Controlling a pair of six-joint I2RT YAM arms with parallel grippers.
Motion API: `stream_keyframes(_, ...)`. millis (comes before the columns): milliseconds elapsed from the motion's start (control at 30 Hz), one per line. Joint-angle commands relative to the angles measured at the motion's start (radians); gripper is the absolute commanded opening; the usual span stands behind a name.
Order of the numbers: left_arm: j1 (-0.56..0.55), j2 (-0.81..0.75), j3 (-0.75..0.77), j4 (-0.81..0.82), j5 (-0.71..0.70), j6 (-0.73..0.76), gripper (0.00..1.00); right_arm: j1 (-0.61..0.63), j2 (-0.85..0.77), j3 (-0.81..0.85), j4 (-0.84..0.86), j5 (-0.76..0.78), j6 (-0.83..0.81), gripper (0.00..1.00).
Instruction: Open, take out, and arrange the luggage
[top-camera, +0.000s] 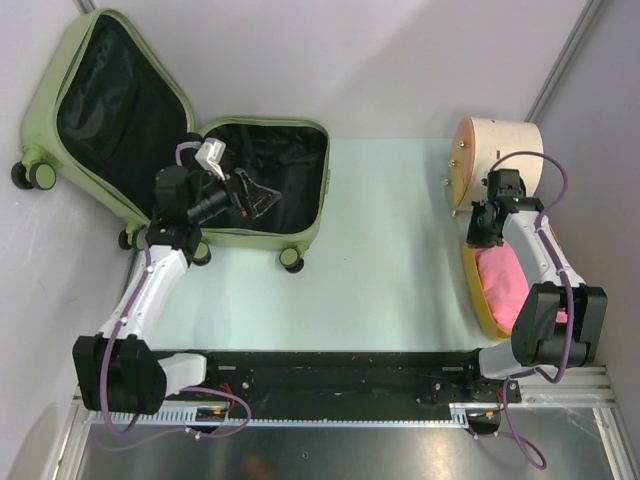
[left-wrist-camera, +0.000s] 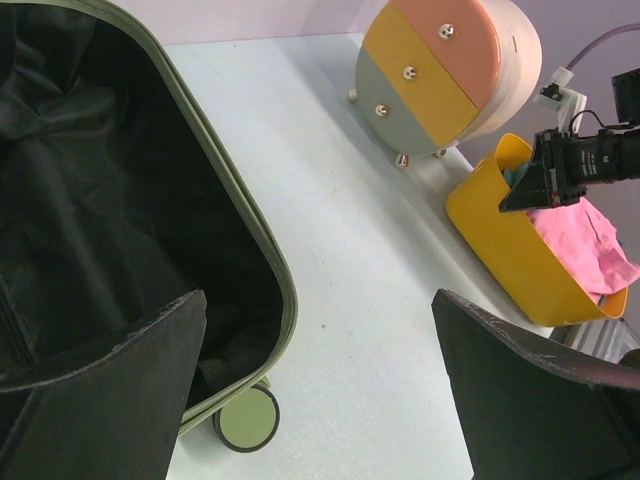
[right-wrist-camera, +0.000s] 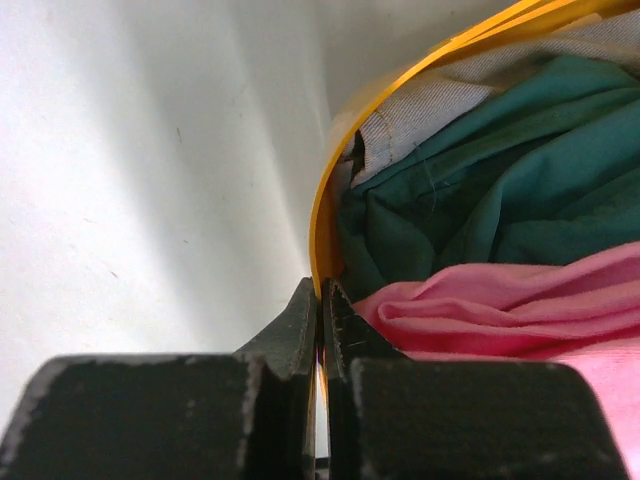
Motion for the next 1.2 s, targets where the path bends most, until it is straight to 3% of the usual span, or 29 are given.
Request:
stream_keyframes(0,-0.004,0.008,0.054,0.011,-0.005,-0.010,1.00,-0.004,-0.013,0.050,0.090,-0.018,0.259,0.00)
stream_keyframes(133,-0.004,0.017,0.057,0.005,-0.004,-0.005,1.00,-0.010,0.013,0.051,0.101,0.009,0.299,0.00)
stream_keyframes(167,-0.004,0.018,0.057,0.002,-0.005,-0.005,1.00,-0.013,0.017,0.051,0.105,-0.003,0.294,0.14)
stream_keyframes(300,-0.002,0.037,0.076,-0.021,0.006,0.004,1.00,-0.024,0.013,0.077,0.108,-0.007,0.257,0.53)
stream_keyframes(567,-0.002,0.090,0.240,-0.305,-0.028,0.154,1.00,-0.036,-0.149,0.134,0.174,-0.006,0.099,0.90)
stream_keyframes(667,-0.002,0.156,0.355,-0.490,-0.045,0.254,1.00,-0.038,-0.212,0.134,0.260,-0.111,0.004,1.00)
stream_keyframes(767,0.015,0.204,0.441,-0.600,-0.059,0.289,1.00,-0.036,-0.229,0.134,0.372,-0.308,-0.046,1.00)
stream_keyframes(900,0.033,0.238,0.511,-0.653,-0.066,0.340,1.00,-0.018,-0.182,0.136,0.554,-0.557,0.002,1.00)
stream_keyframes(1000,-0.011,0.255,0.536,-0.702,-0.195,0.472,1.00,0.095,-0.084,0.198,0.504,-0.453,-0.023,1.00)
stream_keyframes(1033,-0.025,0.258,0.541,-0.719,-0.317,0.483,1.00,0.178,-0.064,0.201,0.495,-0.422,-0.081,1.00)
stream_keyframes(1167,-0.066,0.268,0.513,-0.726,-0.468,0.520,1.00,0.344,0.014,0.179,0.535,-0.304,-0.145,1.00)
